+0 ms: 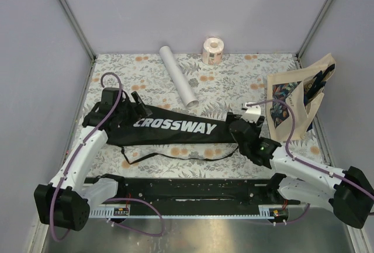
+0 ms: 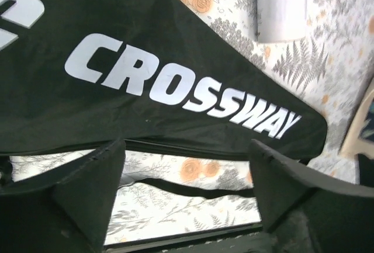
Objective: Pack up the badminton gear
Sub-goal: Zip the racket bag at the center of the board, then reset both arms
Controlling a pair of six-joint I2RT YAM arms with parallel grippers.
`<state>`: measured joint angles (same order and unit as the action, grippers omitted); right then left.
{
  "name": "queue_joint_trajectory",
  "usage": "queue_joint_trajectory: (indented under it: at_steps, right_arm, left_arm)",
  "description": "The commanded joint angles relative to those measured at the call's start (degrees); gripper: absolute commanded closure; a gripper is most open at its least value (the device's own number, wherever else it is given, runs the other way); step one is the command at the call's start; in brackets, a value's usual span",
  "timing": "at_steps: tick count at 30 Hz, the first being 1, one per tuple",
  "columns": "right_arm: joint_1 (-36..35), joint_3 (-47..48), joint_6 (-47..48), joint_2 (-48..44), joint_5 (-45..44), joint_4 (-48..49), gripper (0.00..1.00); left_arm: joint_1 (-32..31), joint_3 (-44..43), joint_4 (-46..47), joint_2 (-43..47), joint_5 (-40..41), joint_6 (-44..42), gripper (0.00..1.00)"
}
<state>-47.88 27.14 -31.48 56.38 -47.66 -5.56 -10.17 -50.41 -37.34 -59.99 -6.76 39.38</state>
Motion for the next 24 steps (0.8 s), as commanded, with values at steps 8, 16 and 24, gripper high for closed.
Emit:
queue_joint_trajectory:
  at_steps: [8,16,24]
  right_arm:
    - [0.2,23.3,1.6,-3.6,20.8,-24.7,0.01]
    - [0.2,23.5,0.9,-20.9,18.8,-26.6,0.0]
    - [0.2,22.6,-1.0,-25.7,19.6,-27.8,0.01]
  left_arm:
    - [-0.3,-4.3,11.2,9.1,-20.6,-14.1,0.01]
    - [-0.3,0.5,21.9,15.9,-23.6,-10.2,0.01]
    - [-0.2,2.0,22.7,20.6,-24.1,-8.4,0.01]
